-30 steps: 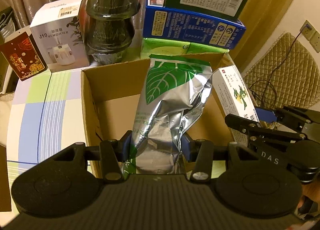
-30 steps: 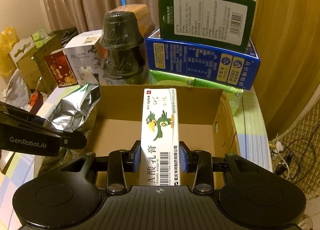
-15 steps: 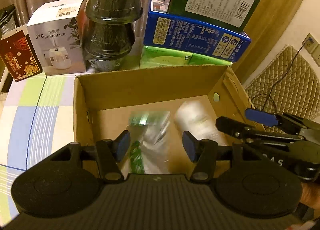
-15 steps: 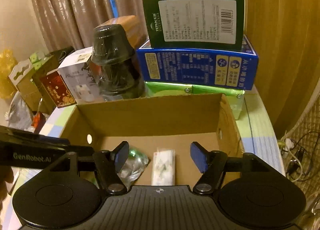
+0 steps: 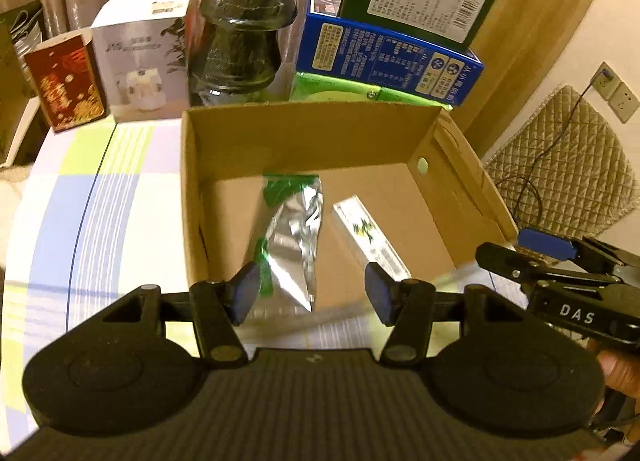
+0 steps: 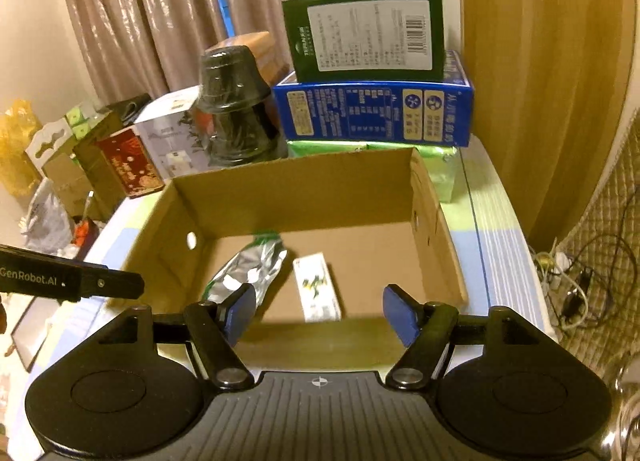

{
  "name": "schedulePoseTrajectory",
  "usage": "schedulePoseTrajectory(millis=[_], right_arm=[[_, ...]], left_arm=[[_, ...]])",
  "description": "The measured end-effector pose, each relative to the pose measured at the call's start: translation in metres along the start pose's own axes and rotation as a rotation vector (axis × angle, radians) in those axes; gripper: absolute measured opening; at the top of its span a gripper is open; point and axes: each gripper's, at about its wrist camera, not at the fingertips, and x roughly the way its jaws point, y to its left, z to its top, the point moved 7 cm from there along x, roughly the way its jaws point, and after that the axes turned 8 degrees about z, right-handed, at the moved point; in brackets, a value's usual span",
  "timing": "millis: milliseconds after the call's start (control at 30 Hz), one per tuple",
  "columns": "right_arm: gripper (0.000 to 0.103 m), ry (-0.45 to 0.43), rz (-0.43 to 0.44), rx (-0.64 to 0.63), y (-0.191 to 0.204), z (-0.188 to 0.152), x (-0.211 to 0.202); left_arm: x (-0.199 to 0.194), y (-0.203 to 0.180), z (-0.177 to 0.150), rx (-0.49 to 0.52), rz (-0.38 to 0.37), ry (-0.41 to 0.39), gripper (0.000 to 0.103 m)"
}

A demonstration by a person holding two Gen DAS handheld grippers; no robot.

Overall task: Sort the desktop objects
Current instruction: 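Open both grippers to drop the foil bag and parrot box inside, then reach the left gripper to the green box while the right gripper reaches the spoon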

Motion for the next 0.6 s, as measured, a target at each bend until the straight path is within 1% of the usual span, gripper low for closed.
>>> schedulePoseTrajectory(millis=[100, 167, 300, 467, 600], right_arm=[[0.072, -0.002, 0.009, -0.003, 0.012, -0.021, -0.023], [0.074, -0.004, 0.011, -0.009, 0.02, -0.037, -0.036], [0.076, 0.0, 0.015, -0.02, 0.037, -0.071, -0.06], [0.078, 0.015, 0.032, 0.02, 0.051, -0.113, -0.082], [0.078, 0.034, 0.036, 0.025, 0.061, -0.146, -0.094]], left_arm=[[-0.021, 0.003, -0.02, 0.001, -0.002, -0.013, 0.054], [-0.032, 0.004, -0.035, 0.005, -0.004, -0.015, 0.06], [-0.054, 0.003, -0.068, 0.033, -0.016, -0.011, 0.061], [-0.078, 0.003, -0.107, 0.06, -0.029, -0.017, 0.068], [-0.086, 0.003, -0.142, 0.079, -0.037, -0.012, 0.074]])
